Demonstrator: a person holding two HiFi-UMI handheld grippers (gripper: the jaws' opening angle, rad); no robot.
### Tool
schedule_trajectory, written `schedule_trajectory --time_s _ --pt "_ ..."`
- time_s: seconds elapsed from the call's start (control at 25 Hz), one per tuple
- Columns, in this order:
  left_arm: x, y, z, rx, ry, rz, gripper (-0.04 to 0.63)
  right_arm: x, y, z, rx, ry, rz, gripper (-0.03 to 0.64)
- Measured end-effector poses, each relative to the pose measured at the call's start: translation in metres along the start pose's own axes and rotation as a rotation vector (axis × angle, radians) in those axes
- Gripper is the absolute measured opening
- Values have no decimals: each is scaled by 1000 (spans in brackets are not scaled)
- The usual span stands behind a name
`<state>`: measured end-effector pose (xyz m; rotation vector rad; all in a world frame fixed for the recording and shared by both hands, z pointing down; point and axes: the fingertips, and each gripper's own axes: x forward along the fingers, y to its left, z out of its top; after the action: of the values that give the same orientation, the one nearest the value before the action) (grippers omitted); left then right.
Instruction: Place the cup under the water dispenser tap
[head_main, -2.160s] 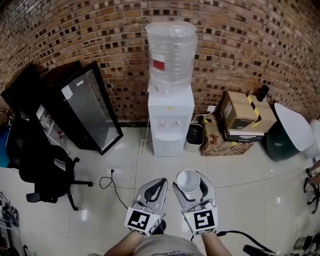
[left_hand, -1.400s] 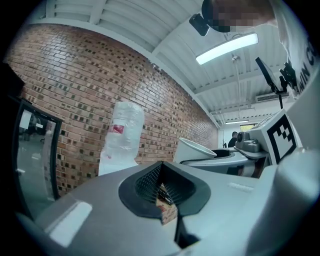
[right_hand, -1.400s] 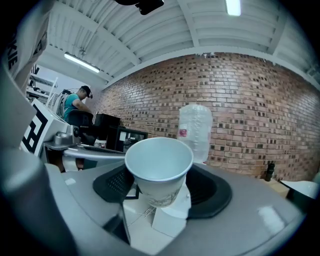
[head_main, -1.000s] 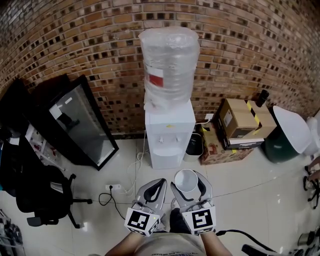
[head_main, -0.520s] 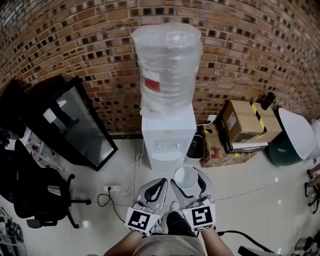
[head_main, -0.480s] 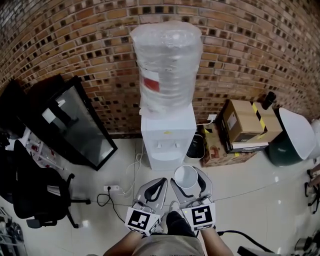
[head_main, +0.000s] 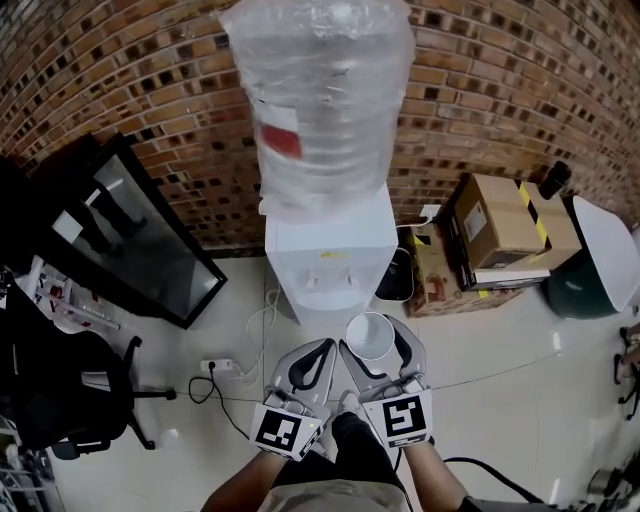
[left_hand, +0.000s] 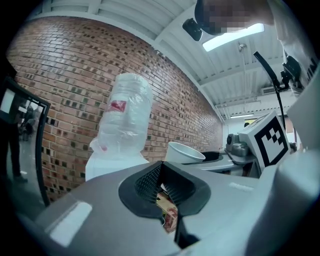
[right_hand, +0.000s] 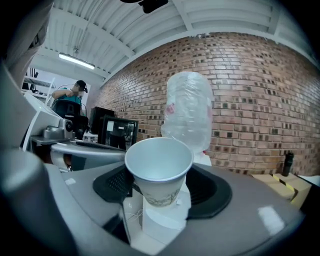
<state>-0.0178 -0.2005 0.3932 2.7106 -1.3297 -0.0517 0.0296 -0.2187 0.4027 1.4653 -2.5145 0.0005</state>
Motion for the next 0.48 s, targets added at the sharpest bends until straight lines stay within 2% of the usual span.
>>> schedule_trajectory --time_s 0.28,0.48 --pt "19 25 -60 -19 4 33 -8 36 -9 -68 12 30 -14 328" --pt "37 43 -112 -4 26 43 -8 58 -15 -112 25 22 -9 328"
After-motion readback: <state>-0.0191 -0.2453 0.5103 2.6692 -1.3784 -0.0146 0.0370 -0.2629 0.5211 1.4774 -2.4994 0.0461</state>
